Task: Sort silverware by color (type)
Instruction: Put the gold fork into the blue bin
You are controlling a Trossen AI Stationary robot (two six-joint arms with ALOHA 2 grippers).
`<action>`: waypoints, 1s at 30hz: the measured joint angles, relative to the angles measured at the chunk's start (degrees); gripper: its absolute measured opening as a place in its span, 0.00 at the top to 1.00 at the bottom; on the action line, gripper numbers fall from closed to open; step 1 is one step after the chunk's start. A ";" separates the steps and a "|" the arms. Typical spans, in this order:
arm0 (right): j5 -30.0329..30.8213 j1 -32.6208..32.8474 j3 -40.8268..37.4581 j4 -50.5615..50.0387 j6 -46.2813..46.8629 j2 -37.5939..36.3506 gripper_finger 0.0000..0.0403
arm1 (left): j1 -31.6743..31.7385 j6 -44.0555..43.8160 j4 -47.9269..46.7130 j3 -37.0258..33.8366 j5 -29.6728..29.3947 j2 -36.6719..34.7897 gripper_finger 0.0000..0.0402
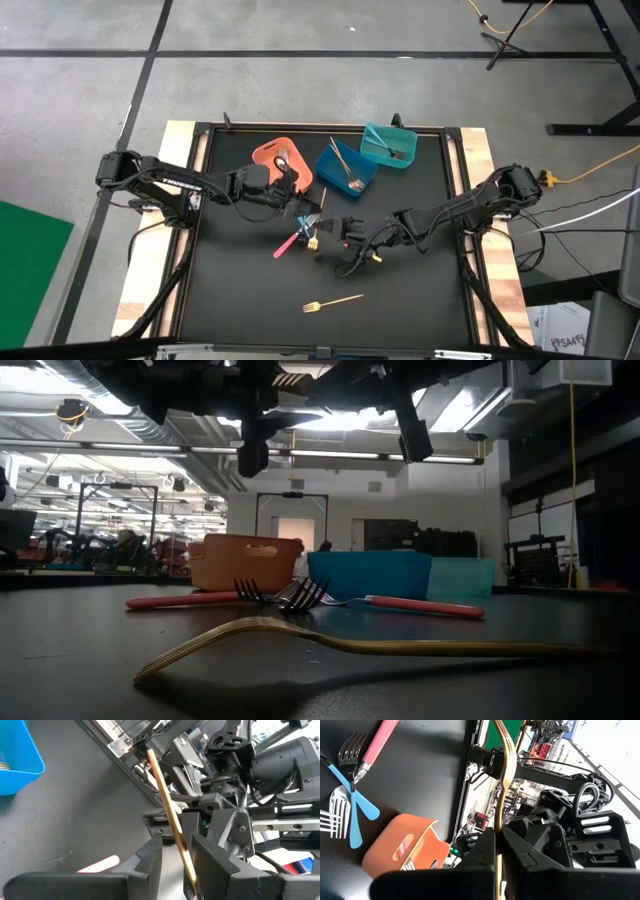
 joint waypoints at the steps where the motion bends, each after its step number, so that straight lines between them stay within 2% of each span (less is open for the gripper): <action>1: 0.00 0.00 0.00 -0.02 0.00 0.00 0.99 | -0.01 -0.02 -0.03 0.00 0.27 0.00 0.75; 25: -2.37 0.00 0.00 1.76 -0.03 0.00 0.99 | -0.68 0.03 -0.03 0.00 1.70 0.00 0.75; 30: -2.36 0.00 0.00 1.73 -0.03 0.00 0.99 | -0.68 0.06 0.01 0.00 1.71 0.00 0.79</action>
